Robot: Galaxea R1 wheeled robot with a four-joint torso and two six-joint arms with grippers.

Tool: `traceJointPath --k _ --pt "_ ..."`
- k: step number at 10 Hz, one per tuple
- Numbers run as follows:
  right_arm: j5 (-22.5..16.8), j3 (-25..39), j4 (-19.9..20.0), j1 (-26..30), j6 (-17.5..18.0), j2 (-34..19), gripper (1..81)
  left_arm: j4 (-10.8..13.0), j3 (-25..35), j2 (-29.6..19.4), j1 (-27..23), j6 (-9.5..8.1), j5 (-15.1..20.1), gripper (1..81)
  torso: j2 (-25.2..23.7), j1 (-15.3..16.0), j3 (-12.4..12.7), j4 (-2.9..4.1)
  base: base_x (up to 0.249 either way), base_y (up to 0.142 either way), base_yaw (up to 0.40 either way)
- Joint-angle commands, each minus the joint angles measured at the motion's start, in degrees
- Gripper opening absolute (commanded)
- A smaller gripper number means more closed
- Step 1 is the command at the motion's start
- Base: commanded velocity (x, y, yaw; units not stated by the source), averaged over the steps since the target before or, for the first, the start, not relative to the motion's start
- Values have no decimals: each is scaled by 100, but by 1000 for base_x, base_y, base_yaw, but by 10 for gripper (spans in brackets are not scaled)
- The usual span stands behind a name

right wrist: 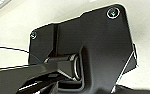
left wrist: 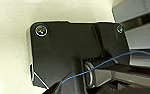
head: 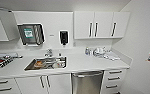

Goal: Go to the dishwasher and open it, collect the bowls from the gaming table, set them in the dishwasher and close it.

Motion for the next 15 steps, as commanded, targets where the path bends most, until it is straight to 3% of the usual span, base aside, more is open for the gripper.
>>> traceJointPath --k 1,9,15 --pt "-298 29 -71 224 -24 -97 811 5 46 -115 -310 37 321 811 0 1 0 0 113 61 0" --pt "-298 29 -71 215 -24 -88 811 -3 46 -115 -310 37 321 811 0 1 0 0 113 63 0" --pt "-298 21 -71 224 -24 -88 811 5 46 -106 -310 37 321 811 0 1 0 0 118 0 0"
